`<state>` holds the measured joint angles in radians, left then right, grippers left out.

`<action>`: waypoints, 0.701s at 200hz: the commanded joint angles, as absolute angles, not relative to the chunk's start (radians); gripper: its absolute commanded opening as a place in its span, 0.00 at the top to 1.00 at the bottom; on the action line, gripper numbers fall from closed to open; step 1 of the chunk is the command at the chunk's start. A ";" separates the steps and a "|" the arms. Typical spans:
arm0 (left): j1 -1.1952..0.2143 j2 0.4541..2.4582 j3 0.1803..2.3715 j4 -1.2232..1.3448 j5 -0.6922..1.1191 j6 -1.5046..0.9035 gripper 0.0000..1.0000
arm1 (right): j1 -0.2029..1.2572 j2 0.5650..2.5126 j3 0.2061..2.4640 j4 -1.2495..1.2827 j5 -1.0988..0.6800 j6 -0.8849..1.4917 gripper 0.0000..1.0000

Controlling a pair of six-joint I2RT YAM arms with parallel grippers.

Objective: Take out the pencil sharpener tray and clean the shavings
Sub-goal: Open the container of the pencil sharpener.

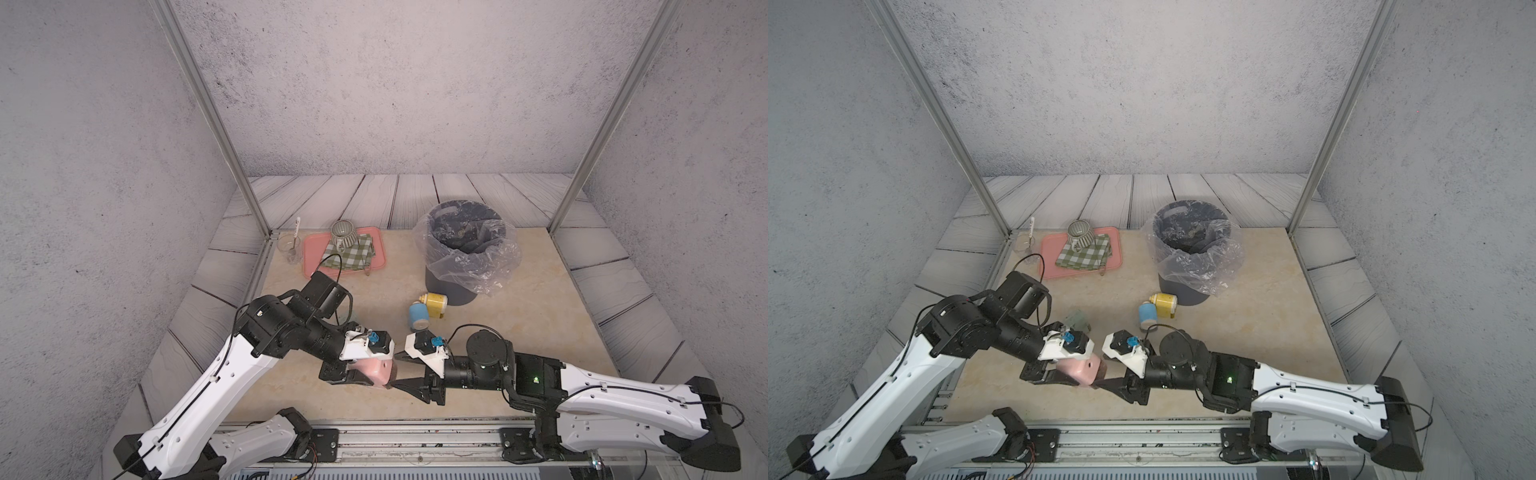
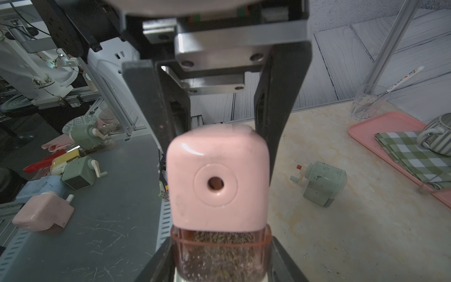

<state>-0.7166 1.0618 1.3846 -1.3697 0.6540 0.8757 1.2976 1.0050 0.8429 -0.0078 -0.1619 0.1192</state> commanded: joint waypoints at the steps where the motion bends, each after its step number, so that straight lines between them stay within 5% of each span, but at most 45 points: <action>1: -0.724 1.058 1.383 -1.388 0.666 0.891 1.00 | 1.299 0.994 0.847 -0.024 -0.156 0.111 0.42; 43: -0.724 1.065 1.398 -1.394 0.662 0.896 1.00 | 1.301 1.041 0.887 -0.065 -0.226 0.124 0.12; 140: -0.724 1.059 1.402 -1.388 0.678 0.889 1.00 | 1.301 1.070 0.890 -0.030 -0.207 0.123 0.15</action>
